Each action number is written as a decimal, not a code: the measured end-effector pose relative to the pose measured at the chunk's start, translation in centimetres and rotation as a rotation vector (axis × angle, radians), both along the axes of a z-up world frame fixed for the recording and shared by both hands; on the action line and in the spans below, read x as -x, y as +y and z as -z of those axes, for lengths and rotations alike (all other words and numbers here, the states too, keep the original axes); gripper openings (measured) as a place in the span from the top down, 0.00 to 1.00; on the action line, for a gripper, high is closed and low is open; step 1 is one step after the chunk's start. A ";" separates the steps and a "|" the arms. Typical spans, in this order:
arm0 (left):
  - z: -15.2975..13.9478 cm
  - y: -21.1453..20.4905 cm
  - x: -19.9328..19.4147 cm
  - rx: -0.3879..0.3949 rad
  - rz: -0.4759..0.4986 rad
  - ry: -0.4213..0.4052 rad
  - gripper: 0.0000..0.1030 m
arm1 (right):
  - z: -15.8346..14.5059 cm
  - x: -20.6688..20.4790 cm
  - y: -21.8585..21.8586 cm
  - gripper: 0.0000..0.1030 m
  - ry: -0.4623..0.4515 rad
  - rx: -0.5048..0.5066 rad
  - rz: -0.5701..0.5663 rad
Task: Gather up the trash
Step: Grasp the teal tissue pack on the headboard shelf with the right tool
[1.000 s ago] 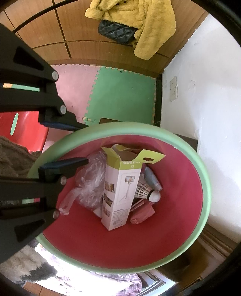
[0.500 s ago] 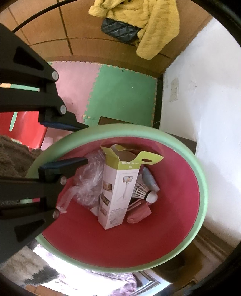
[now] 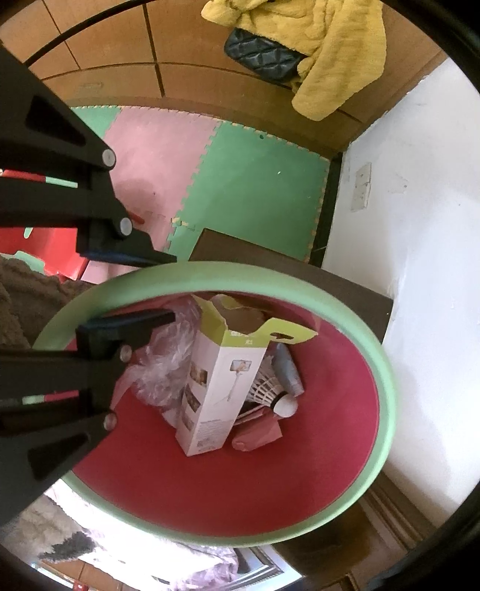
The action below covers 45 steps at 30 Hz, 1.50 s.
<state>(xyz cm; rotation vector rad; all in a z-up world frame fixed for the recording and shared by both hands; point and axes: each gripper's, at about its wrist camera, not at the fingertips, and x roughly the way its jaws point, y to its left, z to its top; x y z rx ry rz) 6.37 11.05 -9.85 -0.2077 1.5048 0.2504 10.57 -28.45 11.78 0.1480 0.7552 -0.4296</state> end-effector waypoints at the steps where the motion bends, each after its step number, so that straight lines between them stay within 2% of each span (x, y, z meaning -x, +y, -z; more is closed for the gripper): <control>1: 0.0 0.0 0.0 -0.002 0.005 0.000 0.78 | 0.1 0.2 -0.3 0.52 0.004 0.004 0.010; 8: 0.1 -0.3 0.0 -0.020 0.020 0.006 0.78 | 0.8 1.1 -3.1 0.51 0.030 0.000 0.082; 14: 0.1 -0.1 -0.1 -0.016 -0.023 0.004 0.80 | 1.1 1.0 -5.5 0.40 0.031 0.032 0.135; 18: 0.0 0.0 -0.1 -0.031 -0.064 0.008 0.81 | 1.6 0.5 -7.1 0.30 0.031 0.011 0.152; 30: -0.4 0.0 -0.4 -0.074 -0.120 -0.011 0.84 | 4.7 -2.6 -12.5 0.27 0.060 -0.038 0.130; 32: -0.4 0.0 -0.4 -0.084 -0.138 -0.015 0.84 | 5.2 -3.1 -14.0 0.27 0.030 -0.050 0.120; 35: -0.4 0.0 -0.4 -0.105 -0.157 -0.012 0.84 | 5.6 -3.7 -15.9 0.17 -0.055 -0.061 0.075; 39: -0.2 0.4 -0.7 -0.110 -0.210 -0.001 0.83 | 6.8 -5.0 -19.0 0.17 -0.153 -0.046 0.025; 42: -0.3 0.5 -0.8 -0.101 -0.249 -0.005 0.83 | 7.7 -5.5 -21.5 0.17 -0.249 -0.083 0.020; 45: -0.2 0.2 -0.9 -0.126 -0.260 0.001 0.82 | 8.8 -6.7 -23.7 0.16 -0.254 -0.162 -0.031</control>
